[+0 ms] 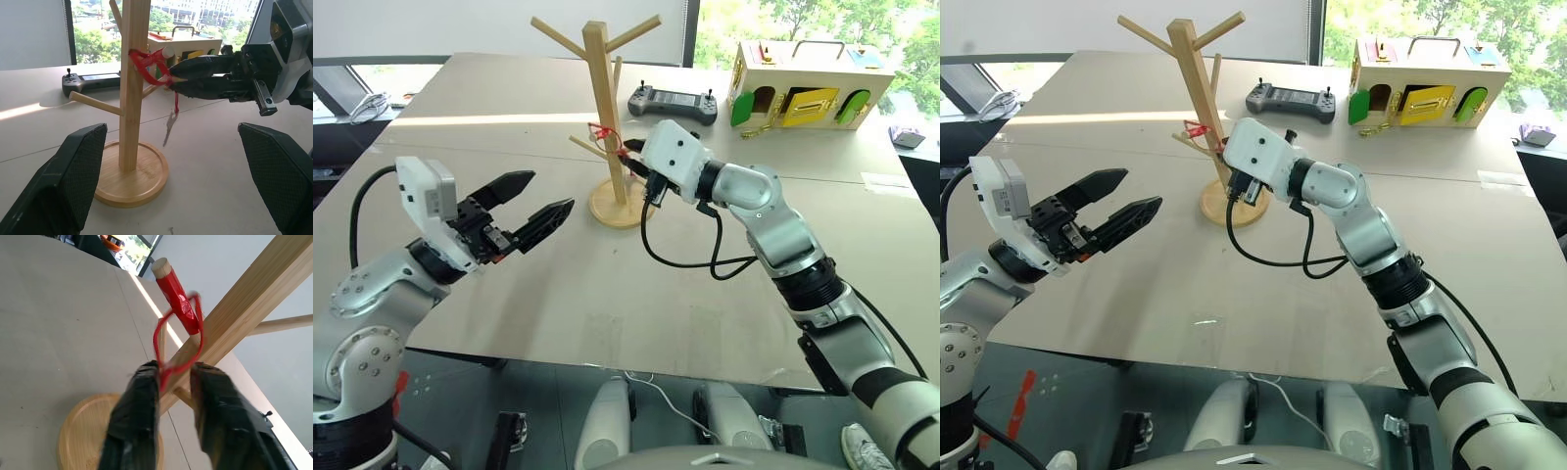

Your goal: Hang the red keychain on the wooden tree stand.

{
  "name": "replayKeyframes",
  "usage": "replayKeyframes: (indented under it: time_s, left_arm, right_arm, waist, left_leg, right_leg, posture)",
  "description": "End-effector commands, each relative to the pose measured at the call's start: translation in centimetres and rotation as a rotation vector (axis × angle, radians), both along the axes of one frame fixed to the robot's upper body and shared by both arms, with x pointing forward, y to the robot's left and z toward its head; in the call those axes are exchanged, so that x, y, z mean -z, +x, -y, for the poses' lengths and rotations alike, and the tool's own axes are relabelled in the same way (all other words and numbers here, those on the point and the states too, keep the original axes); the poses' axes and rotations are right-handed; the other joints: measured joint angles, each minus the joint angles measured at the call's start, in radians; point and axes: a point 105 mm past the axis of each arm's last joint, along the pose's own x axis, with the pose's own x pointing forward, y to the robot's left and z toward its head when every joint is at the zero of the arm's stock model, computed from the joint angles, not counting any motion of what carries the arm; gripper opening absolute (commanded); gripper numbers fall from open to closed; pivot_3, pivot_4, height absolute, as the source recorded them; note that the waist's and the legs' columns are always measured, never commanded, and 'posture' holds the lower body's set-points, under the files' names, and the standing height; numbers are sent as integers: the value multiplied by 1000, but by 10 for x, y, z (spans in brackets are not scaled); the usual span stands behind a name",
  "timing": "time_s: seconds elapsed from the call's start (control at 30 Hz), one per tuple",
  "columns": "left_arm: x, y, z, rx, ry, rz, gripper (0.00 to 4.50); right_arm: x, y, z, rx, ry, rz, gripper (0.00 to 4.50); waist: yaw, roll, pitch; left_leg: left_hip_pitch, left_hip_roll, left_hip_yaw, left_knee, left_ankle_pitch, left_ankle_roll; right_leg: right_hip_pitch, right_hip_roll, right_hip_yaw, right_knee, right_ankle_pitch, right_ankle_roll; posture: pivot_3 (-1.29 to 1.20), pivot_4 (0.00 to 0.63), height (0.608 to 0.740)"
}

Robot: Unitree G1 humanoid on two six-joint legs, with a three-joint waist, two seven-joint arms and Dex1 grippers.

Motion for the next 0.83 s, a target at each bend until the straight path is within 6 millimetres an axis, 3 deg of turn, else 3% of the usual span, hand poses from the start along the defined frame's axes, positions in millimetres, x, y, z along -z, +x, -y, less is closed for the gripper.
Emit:
replayKeyframes:
  time_s: [0.03,0.07,0.1,0.13,0.27,0.33,0.47,0.63,0.83]
  left_arm:
    - [-9,-4,1,3,5,45,4500]
    - [-8,-3,1,3,4,44,4500]
    - [-7,-2,2,1,1,43,4500]
    - [-6,-1,2,-6,-10,40,4500]
    - [15,14,-1,-134,-47,6,4500]
    - [36,22,-2,-212,-43,-23,4500]
    - [89,41,-12,-439,-97,-80,4500]
    - [114,45,-7,-559,-128,-61,4500]
    - [126,47,-2,-572,-143,-64,4500]
  right_arm:
    - [-27,-7,5,-21,107,76,3007]
    - [-30,-7,7,-16,141,71,3551]
    - [-32,-6,11,-8,173,60,3818]
    - [-32,-5,18,5,196,54,4451]
    - [-13,11,63,155,309,-31,4451]
    - [4,21,94,270,398,-100,4451]
    - [69,31,176,611,521,-214,4451]
    - [111,21,220,794,585,-244,4451]
    - [132,14,240,887,612,-242,4451]
  waist:
    - [0,0,0]
    - [0,0,0]
    - [0,0,0]
    - [0,0,0]
    - [9,-1,0]
    - [9,-1,-1]
    - [9,0,-2]
    - [0,-1,-1]
    - [-3,-1,-2]
  left_leg:
    - [0,0,0,0,0,0]
    - [0,0,0,0,0,0]
    - [0,0,0,0,0,0]
    - [0,0,0,0,0,0]
    - [0,-1,0,0,0,0]
    - [0,-1,0,0,0,0]
    - [1,-1,1,-1,0,0]
    - [1,-1,3,-1,0,0]
    - [3,0,4,-1,0,0]
  right_leg:
    - [0,0,0,0,0,0]
    - [0,0,0,0,0,0]
    - [0,0,0,0,0,0]
    - [0,0,0,0,0,0]
    - [0,-1,0,0,0,0]
    - [0,-1,0,0,0,0]
    - [0,-1,2,0,0,0]
    - [0,-1,3,0,0,0]
    - [0,1,6,1,0,0]
  posture:
    - [0,150,740]
    - [0,150,740]
    - [0,150,740]
    - [0,150,740]
    - [0,150,740]
    - [0,150,740]
    - [0,150,740]
    - [0,150,740]
    - [0,150,740]
